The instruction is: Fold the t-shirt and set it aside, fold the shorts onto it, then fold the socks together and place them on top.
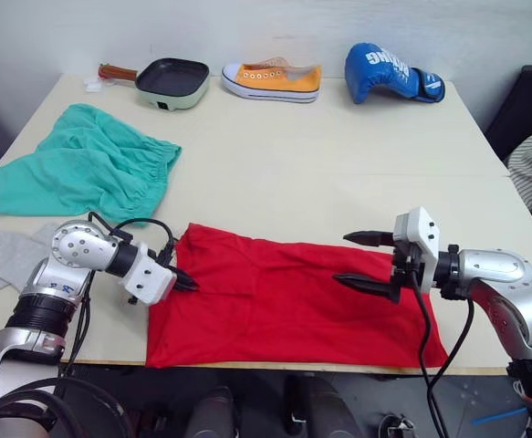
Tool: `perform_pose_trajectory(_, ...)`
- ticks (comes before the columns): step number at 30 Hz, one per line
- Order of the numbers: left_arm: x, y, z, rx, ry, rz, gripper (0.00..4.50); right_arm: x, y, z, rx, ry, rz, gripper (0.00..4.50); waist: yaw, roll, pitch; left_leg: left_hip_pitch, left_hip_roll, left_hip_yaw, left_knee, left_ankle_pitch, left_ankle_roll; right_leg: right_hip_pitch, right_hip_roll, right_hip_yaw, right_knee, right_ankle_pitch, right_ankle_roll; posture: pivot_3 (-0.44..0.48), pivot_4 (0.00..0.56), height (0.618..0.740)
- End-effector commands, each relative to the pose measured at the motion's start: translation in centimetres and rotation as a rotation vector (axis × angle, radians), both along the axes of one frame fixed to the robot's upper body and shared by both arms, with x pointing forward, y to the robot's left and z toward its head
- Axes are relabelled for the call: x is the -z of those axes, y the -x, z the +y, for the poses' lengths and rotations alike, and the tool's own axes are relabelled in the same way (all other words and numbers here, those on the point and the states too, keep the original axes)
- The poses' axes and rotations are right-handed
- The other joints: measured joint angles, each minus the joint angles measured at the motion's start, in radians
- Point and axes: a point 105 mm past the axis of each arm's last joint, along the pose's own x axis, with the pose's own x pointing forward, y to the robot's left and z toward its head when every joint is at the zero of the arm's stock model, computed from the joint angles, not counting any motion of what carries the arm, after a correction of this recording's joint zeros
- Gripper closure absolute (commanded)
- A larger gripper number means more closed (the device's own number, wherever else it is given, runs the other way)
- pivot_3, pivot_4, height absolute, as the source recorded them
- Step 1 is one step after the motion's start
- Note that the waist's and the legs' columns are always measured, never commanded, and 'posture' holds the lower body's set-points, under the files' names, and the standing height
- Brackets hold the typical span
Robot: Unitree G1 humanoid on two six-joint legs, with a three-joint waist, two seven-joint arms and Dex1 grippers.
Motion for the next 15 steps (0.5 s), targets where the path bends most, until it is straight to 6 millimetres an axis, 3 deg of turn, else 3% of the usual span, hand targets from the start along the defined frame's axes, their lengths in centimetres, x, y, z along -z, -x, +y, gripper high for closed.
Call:
perform_pose_trajectory(1,-2.4,-0.9,-0.4,-0.089,0.103,0.034,3.24,-0.8,0.0,0.2,-0.005,-0.011,-0.040,0.00,-0.001,0.000,0.000,0.000,0.000,0.000,0.000,0.000,0.000,0.000,0.000,0.000,0.000,0.000,0.000,0.000,0.150,0.740)
perform_pose_trajectory(5,-4.3,-0.4,-1.2,-0.230,0.254,0.293,2.09,-1.3,-0.2,-0.2,0.043,-0.024,-0.067,0.00,-0.003,0.000,0.000,0.000,0.000,0.000,0.000,0.000,0.000,0.000,0.000,0.000,0.000,0.000,0.000,0.000,0.150,0.740)
perform_pose_trajectory(7,-5.7,-0.3,-1.7,-0.288,0.350,0.410,2.09,-1.4,-0.3,-0.4,0.073,-0.029,-0.075,0.00,-0.003,0.000,0.000,0.000,0.000,0.000,0.000,0.000,0.000,0.000,0.000,0.000,0.001,0.000,0.000,0.000,0.150,0.740)
perform_pose_trajectory(8,-6.7,-0.6,-1.9,-0.324,0.421,0.457,2.20,-1.5,-0.4,-0.5,0.096,-0.035,-0.076,0.00,-0.003,0.000,0.000,0.000,0.001,-0.001,0.000,0.000,0.000,0.000,0.000,0.000,0.001,0.000,0.000,0.000,0.150,0.740)
perform_pose_trajectory(11,-8.7,-1.4,-2.2,-0.418,0.580,0.577,2.93,-1.3,-0.8,-0.9,0.155,-0.051,-0.063,0.59,-0.003,0.000,0.000,0.000,0.001,-0.001,0.000,0.000,0.000,0.000,0.000,0.000,0.001,0.000,0.000,0.000,0.150,0.740)
perform_pose_trajectory(15,-8.7,-2.5,-2.4,-0.506,0.635,0.618,4.22,-0.5,-1.1,-2.0,0.214,-0.038,-0.033,1.95,0.000,0.000,0.000,0.000,0.000,-0.001,0.000,0.000,0.000,0.000,0.000,0.000,0.001,0.000,0.000,0.000,0.150,0.740)
